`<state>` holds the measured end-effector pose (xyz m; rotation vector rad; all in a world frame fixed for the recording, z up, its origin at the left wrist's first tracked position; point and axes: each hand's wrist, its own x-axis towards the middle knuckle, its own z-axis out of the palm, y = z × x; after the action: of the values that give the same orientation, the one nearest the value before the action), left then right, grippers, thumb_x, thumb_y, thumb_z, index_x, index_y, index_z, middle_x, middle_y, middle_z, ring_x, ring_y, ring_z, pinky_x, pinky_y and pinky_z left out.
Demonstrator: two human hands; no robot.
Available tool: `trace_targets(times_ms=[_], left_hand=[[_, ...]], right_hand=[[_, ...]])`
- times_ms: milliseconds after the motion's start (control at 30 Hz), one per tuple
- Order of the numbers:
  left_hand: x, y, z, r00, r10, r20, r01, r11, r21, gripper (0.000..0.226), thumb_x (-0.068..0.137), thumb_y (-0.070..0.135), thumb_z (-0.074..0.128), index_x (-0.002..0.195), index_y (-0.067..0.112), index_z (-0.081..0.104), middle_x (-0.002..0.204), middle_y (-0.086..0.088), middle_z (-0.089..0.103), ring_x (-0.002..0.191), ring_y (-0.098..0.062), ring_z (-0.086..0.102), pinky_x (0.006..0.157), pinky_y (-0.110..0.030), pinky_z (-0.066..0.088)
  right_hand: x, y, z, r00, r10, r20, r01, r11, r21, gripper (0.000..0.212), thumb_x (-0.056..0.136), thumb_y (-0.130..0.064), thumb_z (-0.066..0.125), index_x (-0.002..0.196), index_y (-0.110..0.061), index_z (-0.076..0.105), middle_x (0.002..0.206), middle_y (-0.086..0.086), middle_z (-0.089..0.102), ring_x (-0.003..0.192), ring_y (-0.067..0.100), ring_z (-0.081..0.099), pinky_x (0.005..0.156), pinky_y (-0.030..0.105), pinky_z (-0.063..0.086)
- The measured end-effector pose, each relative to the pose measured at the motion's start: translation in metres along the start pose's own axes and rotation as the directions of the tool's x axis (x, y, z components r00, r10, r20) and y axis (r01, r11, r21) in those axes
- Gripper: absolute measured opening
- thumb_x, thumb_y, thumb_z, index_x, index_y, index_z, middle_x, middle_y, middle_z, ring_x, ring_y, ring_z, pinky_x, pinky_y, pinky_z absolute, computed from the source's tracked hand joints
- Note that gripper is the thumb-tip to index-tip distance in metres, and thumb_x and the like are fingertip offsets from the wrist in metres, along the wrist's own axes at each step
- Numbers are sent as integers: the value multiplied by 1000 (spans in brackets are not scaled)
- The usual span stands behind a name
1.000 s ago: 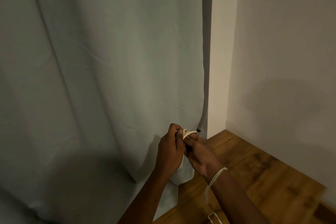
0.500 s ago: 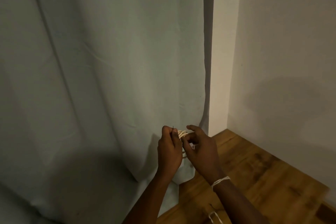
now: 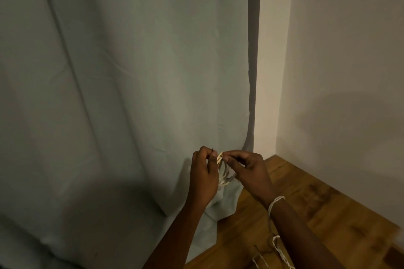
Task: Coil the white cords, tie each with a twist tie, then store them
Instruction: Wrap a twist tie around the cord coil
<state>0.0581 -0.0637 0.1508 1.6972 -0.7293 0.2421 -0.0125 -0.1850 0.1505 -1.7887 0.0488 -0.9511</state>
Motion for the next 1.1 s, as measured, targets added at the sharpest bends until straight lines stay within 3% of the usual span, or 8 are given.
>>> trace_targets(times_ms=[200,333,433,500,600,733,833,1100], left_hand=[[-4,-6,0,992,85,90,-94,990,103,12,100,26,48,91,19,52,83,3,62,74,-8,60,63,-11,45],[-3,-11,4,996,49,74,-53,997,54,12,99,21,52,89,18,58,83,4,65,78,-8,64,67,-14,49],[-2,-11,6,999,38,36,-39,999,27,12,97,21,56,95,15,67,90,6,70,84,-6,66,73,-15,52],[-1,-9,5,999,40,4,-41,999,35,17,95,21,59,104,13,72,98,5,74,90,-5,67,77,-13,53],[0,-6,3,998,54,-20,-53,998,23,20,94,20,61,111,16,71,103,6,74,91,-5,68,78,-12,54],[-2,-10,4,998,53,-35,-53,998,16,11,91,21,65,101,19,68,95,5,74,86,-8,70,76,-29,60],[-6,-13,4,995,85,-43,-82,994,76,11,91,24,65,99,20,70,93,6,74,85,-8,69,76,-29,60],[-10,-14,4,987,155,-52,-149,982,113,14,90,23,66,100,16,75,92,6,76,82,-3,69,75,-21,59]], right_hand=[[3,3,-4,998,-33,55,36,999,-42,11,86,-15,74,94,-15,81,84,-2,77,81,13,72,73,20,57],[4,3,-2,996,89,23,-91,990,110,14,79,-3,79,93,-6,77,80,5,79,75,17,76,68,22,59],[4,3,-4,980,197,-5,-188,941,282,19,74,4,80,90,2,69,82,22,75,79,32,75,74,34,62],[4,4,-4,976,218,6,-208,924,322,15,75,5,79,87,4,70,83,21,76,79,32,75,76,37,62],[2,2,-3,973,231,-18,-209,911,356,10,78,9,74,88,5,73,81,17,77,76,24,76,74,29,62],[-4,5,4,966,253,-53,-221,915,338,15,82,6,72,92,-5,76,88,14,78,85,26,76,79,34,61],[-10,11,9,958,270,-92,-223,911,347,14,83,3,73,95,-5,75,92,17,77,91,32,75,85,40,60],[-14,10,10,961,231,-151,-186,947,262,15,85,0,73,96,-8,77,89,7,79,84,17,75,74,21,59]])
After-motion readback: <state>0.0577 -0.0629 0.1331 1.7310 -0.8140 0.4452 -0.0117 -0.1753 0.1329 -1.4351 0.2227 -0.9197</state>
